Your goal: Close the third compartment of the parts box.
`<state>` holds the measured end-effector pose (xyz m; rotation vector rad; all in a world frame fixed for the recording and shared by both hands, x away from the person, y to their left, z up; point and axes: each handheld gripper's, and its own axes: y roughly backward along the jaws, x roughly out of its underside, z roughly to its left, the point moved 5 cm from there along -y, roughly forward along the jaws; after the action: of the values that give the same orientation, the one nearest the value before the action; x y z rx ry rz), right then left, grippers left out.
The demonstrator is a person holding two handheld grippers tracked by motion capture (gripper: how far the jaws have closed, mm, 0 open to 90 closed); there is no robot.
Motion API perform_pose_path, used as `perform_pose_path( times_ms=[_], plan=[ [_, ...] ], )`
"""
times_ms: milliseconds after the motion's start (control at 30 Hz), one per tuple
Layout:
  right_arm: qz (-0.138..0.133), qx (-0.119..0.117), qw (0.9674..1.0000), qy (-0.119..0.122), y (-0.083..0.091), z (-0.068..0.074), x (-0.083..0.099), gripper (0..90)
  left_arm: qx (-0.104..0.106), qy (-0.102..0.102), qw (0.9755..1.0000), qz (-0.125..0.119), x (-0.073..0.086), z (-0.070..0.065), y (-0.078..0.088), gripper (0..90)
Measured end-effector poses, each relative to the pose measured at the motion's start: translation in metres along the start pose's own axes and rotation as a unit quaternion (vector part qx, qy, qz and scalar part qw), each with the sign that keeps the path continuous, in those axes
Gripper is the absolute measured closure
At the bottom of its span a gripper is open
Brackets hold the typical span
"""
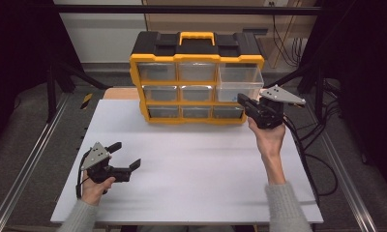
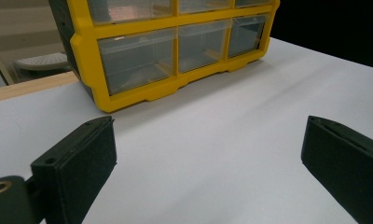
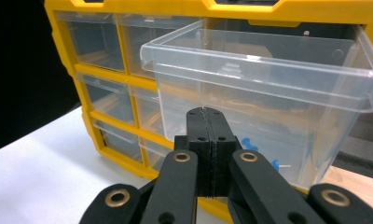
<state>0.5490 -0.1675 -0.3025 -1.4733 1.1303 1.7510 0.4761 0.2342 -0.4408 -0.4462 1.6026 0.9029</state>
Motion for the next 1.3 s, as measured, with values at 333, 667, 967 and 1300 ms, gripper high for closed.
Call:
perform_pose_path(
  times_ms=[333,667,967,1300],
  plan=[
    [0.002,0.014,0.9999,-0.001,-0.014,-0.008,-0.003,90.0,0.0,0.0,1.0,-0.002,0.0,0.0,0.001,2.7],
    [-0.001,0.024,0.9997,-0.003,-0.023,-0.012,-0.005,90.0,0.0,0.0,1.0,-0.002,0.0,0.0,0.001,2.7],
    [0.001,0.034,0.9994,-0.005,-0.031,-0.018,-0.007,90.0,0.001,-0.001,1.0,-0.001,0.0,0.0,0.0,2.7],
    [0.004,0.042,0.9991,0.001,-0.041,-0.025,-0.01,90.0,0.001,-0.001,1.0,-0.001,0.0,0.0,0.0,2.7]
  ],
)
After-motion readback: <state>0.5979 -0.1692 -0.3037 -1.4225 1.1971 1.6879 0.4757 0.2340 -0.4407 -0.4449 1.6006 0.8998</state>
